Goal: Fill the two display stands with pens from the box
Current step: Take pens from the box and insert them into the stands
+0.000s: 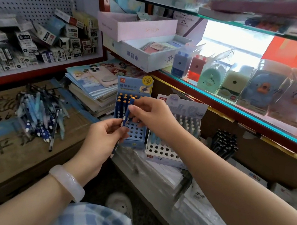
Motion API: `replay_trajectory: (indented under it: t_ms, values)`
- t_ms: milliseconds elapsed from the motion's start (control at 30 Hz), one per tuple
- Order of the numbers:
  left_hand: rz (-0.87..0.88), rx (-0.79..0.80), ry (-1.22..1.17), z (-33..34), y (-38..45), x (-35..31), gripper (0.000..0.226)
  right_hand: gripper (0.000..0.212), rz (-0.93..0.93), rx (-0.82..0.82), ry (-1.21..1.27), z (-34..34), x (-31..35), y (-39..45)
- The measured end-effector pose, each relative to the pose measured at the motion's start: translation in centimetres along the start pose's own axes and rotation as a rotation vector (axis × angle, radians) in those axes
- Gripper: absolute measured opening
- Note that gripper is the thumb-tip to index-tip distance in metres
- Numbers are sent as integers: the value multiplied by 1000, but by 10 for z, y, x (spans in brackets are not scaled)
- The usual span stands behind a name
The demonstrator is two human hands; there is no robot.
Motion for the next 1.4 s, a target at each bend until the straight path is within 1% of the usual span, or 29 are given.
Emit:
replay_trajectory:
  t_ms: [100,200,300,400,467,533,600,733,900,1133,1233,1300,1400]
  values:
    - [32,-28,59,-9,5,3,22,17,69,0,89,11,1,6]
    - [85,3,244,-20,14,9,29,15,70,-8,71,17,0,12]
    - [128,24,485,-40,28,15,40,7,14,-89,-90,10,-4,24]
    - [205,33,746,-66,39,19,39,5,3,-195,-241,-1,-19,40]
    - [222,43,842,-81,44,21,39,6,23,-256,-321,-2,-31,50]
    - [198,45,879,-92,49,22,40,11,46,-302,-404,0,-41,59]
    - [175,38,890,-100,55,24,40,13,63,-307,-435,7,-48,67]
    - [177,44,913,-107,63,29,42,15,52,-277,-442,26,-60,81]
    - [174,80,930,-110,75,35,43,16,99,-202,-562,38,-71,94]
    - [176,98,966,-110,79,43,42,20,137,-172,-670,39,-75,106]
    - [202,101,982,-110,78,42,41,19,143,-162,-657,38,-75,107]
    - [214,109,991,-111,77,42,39,17,132,-161,-598,35,-77,105]
    - [214,118,1012,-113,74,43,37,15,101,-114,-481,29,-81,103]
Point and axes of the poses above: each hand's wrist, its own y-axis towards the middle knuckle, its own z-axis out of the palm, x = y × z, the point moved 1 cm from there along y, towards the middle knuckle, and after that the axes turned 3 degrees about -x, right-handed, at the moved point
